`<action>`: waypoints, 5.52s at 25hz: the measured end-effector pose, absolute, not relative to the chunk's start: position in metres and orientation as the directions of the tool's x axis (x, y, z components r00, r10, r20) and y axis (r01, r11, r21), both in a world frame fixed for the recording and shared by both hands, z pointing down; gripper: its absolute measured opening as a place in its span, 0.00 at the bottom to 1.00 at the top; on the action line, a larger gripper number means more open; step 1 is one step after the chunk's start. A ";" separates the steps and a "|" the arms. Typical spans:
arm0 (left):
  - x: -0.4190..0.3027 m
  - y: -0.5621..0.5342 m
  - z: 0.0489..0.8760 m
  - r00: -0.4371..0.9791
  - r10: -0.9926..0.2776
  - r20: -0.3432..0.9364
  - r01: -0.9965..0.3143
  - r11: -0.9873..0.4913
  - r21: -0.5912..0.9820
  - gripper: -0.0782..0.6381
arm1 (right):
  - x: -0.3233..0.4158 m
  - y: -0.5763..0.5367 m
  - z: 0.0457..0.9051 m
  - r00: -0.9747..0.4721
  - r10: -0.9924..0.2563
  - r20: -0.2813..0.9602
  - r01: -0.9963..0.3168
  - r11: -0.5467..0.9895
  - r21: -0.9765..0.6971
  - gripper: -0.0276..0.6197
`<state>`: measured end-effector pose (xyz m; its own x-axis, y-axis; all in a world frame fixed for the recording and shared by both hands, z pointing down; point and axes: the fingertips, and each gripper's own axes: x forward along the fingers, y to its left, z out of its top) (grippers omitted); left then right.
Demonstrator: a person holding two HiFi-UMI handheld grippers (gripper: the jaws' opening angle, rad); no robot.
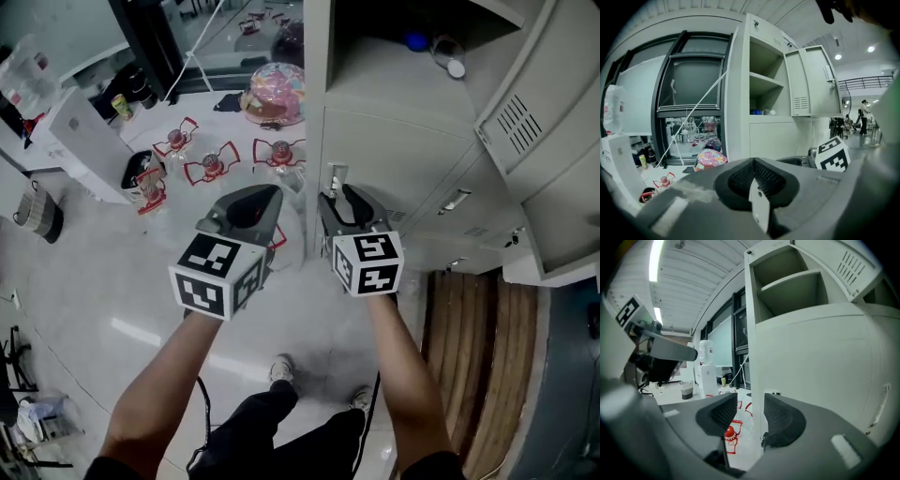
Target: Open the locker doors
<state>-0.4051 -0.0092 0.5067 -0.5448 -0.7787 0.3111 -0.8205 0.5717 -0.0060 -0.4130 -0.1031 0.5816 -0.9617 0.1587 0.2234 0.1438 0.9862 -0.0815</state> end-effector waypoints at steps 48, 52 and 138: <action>-0.320 0.006 0.559 -0.545 -0.764 0.345 -0.800 0.598 0.059 0.11 | -0.349 -0.098 0.646 -0.939 0.145 0.312 0.122 0.988 -0.091 0.27; -0.298 0.001 0.559 -0.558 -0.755 0.343 -0.787 0.613 0.068 0.11 | -0.326 -0.102 0.644 -0.939 0.168 0.299 0.146 0.985 -0.096 0.27; -0.125 -0.043 0.367 -0.441 -0.851 0.285 -0.889 0.459 -0.005 0.11 | -0.060 -0.163 0.352 -0.977 -0.022 0.214 -0.042 0.995 -0.092 0.04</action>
<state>-0.1254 -0.0435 0.3666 -0.4410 -0.8510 0.2851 -0.8886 0.4587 -0.0053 -0.0603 -0.1628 0.3515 -0.9767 -0.0215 0.2138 -0.0421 0.9948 -0.0922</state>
